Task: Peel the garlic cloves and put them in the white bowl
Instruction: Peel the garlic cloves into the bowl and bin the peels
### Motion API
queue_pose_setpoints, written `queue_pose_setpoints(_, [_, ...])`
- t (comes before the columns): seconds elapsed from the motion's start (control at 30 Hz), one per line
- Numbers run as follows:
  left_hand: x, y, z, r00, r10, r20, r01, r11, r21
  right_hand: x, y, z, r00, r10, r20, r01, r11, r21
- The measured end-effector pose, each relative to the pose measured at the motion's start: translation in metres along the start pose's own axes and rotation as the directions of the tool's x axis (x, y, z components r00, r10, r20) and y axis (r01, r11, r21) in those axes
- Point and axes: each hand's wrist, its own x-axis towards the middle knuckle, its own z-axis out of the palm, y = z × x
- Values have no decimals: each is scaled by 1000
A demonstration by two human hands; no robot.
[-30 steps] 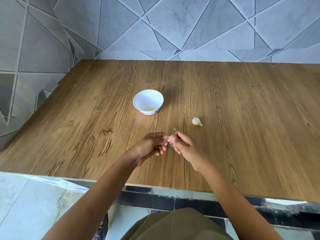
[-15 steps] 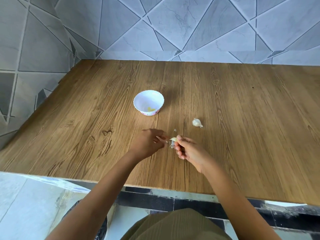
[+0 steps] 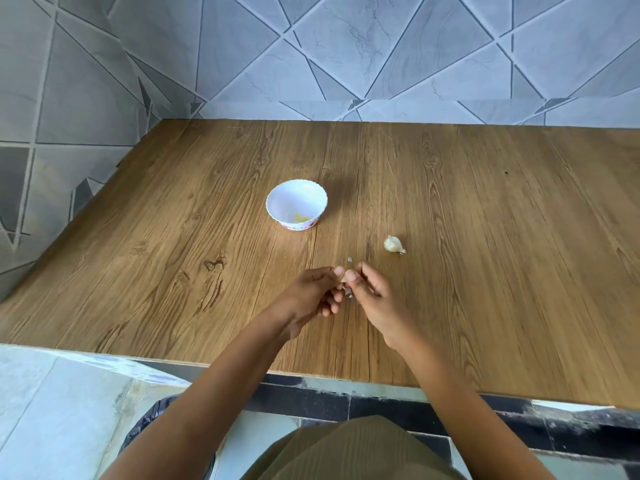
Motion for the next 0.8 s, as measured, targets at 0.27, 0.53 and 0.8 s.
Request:
queue_pose_setpoints(0.27, [1, 1, 2, 987, -155, -34, 143, 965, -219, -1, 5, 5, 986, -156, -54, 142, 967, -211])
queue_pose_setpoints(0.53, [4, -2, -4, 920, 390, -31, -349, 855, 384, 6, -16, 5, 881, 415, 226, -473, 757, 451])
queue_pose_setpoints(0.8, [4, -4, -14, 819, 566, 95, -498, 620, 606, 7, -11, -7, 835, 433, 339, -537, 773, 338])
